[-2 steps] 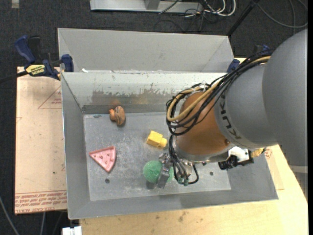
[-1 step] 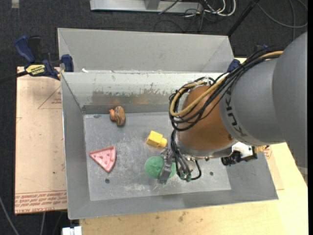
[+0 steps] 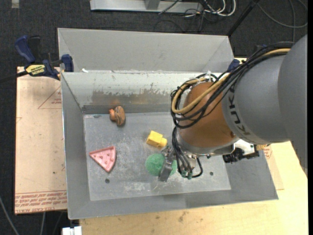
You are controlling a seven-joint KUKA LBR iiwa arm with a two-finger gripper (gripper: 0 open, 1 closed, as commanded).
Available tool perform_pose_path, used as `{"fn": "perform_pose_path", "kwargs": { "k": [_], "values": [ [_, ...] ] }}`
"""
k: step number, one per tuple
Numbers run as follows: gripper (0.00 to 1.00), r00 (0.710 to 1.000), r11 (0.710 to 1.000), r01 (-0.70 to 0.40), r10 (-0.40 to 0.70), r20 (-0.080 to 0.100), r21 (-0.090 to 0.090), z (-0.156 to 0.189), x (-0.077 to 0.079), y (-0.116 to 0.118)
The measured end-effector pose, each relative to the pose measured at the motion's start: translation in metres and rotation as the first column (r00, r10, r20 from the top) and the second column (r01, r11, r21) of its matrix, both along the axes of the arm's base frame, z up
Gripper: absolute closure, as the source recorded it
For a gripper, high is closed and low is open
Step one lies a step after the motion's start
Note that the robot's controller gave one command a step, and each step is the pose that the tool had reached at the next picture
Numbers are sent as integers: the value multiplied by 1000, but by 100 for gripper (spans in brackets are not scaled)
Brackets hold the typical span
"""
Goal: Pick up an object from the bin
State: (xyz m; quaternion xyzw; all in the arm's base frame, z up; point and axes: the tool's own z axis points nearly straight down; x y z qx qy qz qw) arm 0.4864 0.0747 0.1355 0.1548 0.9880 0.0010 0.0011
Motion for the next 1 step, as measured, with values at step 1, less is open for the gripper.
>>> {"fn": "perform_pose_path", "kwargs": {
  "k": [1],
  "values": [
    [100,1000,1000,0,0,-1,0,7,0,0]
  ]
}}
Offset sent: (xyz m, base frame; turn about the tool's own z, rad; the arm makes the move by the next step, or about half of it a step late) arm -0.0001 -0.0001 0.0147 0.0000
